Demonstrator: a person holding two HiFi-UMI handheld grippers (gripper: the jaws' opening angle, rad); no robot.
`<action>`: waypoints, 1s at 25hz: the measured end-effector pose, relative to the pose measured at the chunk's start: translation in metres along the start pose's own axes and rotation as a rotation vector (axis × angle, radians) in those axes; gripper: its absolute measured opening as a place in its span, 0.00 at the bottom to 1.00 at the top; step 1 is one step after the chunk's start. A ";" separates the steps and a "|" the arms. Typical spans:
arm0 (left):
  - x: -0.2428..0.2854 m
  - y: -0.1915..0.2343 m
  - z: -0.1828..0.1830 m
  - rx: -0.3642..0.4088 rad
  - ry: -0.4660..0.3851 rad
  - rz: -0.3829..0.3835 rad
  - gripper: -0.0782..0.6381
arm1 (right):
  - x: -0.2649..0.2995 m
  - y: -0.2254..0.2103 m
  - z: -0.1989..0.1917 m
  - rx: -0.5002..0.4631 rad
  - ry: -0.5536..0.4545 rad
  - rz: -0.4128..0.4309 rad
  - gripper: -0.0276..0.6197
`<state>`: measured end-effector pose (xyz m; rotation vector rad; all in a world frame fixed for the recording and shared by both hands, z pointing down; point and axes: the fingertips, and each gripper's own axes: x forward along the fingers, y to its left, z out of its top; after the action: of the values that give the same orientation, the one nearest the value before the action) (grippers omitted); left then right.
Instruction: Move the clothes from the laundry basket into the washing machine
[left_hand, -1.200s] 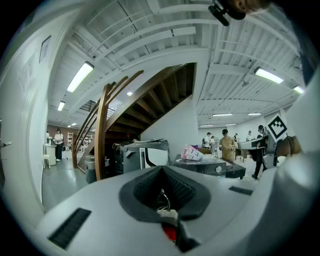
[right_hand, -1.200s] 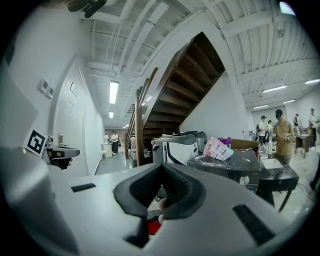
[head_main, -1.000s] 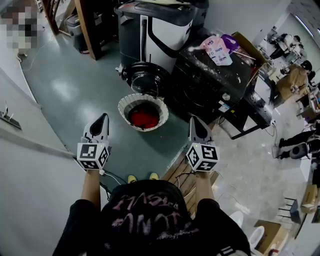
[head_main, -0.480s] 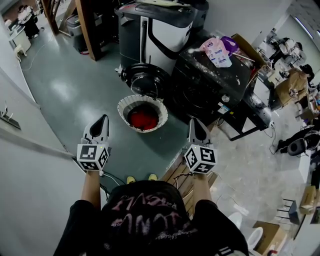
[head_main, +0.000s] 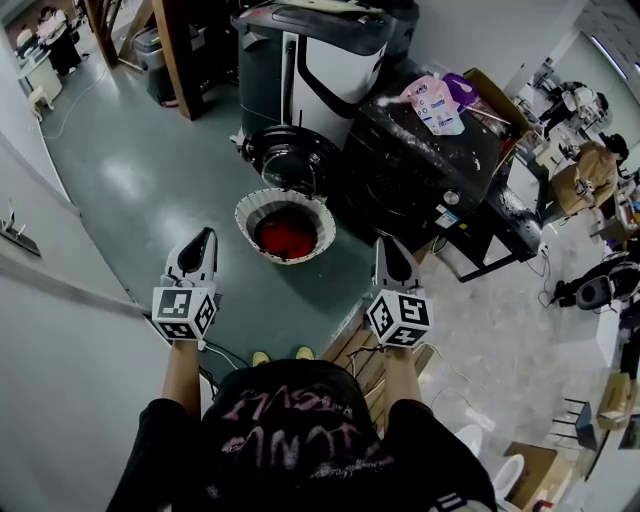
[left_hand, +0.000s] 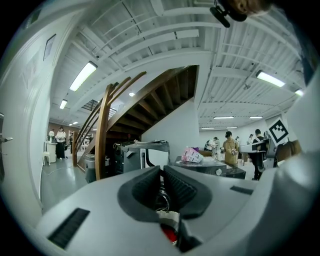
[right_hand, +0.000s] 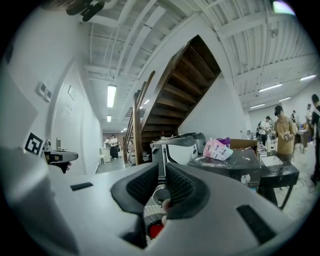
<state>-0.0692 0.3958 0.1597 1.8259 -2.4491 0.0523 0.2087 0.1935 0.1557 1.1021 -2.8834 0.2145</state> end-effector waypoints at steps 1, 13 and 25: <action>0.000 -0.001 0.000 0.000 -0.001 -0.001 0.16 | 0.000 0.000 0.000 -0.001 0.001 0.004 0.13; 0.002 -0.007 -0.006 -0.024 0.022 -0.031 0.39 | 0.001 0.007 -0.012 -0.007 0.034 0.040 0.43; 0.003 -0.014 -0.010 -0.021 0.040 -0.057 0.46 | -0.002 0.009 -0.015 -0.027 0.042 0.062 0.48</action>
<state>-0.0561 0.3898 0.1695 1.8663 -2.3605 0.0592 0.2038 0.2035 0.1691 0.9925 -2.8767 0.1985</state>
